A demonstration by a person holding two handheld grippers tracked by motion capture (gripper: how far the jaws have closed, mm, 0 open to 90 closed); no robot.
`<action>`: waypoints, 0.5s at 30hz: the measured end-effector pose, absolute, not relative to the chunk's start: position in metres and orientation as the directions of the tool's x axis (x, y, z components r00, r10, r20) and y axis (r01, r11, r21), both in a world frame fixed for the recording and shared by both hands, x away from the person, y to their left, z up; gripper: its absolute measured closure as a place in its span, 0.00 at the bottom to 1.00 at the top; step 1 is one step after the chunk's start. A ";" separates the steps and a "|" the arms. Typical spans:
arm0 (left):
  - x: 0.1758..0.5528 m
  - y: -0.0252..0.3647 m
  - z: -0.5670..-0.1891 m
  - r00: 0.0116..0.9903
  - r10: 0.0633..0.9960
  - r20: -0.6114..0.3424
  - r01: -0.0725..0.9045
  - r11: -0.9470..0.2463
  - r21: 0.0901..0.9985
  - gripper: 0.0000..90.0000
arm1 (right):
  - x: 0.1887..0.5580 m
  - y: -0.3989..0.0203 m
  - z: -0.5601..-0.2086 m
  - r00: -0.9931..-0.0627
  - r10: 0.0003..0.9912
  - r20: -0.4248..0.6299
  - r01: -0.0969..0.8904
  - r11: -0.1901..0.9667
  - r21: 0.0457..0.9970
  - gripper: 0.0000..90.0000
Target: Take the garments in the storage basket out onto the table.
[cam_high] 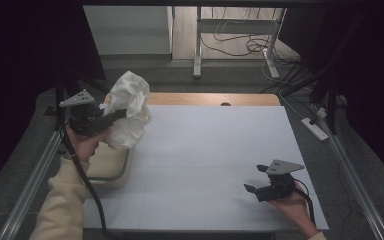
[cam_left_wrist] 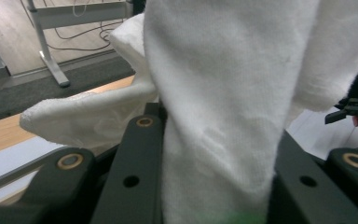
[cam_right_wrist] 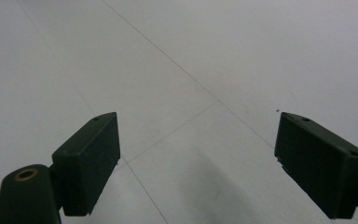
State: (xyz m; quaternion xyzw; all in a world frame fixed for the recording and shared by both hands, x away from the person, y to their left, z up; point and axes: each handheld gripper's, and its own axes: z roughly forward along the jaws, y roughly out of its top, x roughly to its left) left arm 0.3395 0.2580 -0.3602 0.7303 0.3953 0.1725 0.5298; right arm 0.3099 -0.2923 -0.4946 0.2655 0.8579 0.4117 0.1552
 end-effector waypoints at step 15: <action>0.344 0.237 -0.357 0.660 0.733 -0.164 0.384 -0.142 0.912 0.84 | 0.310 -0.292 -0.494 -0.812 0.583 -0.042 0.330 0.516 0.790 0.15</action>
